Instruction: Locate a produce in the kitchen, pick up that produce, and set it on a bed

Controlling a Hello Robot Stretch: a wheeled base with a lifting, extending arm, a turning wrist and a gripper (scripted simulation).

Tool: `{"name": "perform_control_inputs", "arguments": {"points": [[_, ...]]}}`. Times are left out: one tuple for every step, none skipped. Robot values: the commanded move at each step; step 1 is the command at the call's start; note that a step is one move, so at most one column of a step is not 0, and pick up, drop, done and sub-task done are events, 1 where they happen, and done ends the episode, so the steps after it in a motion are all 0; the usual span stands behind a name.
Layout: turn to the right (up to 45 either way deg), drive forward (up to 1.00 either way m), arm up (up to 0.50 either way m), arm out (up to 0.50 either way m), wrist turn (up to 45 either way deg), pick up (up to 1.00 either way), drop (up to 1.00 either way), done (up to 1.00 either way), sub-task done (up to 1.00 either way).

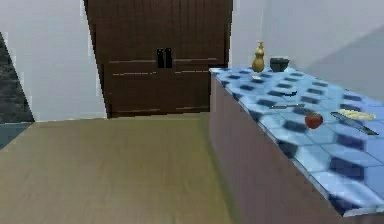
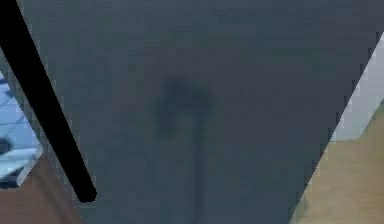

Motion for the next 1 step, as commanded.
{"name": "perform_control_inputs", "arguments": {"points": [[-45.0, 0.0, 0.0, 0.0, 0.0, 0.0, 0.0, 0.0, 0.0]]}}
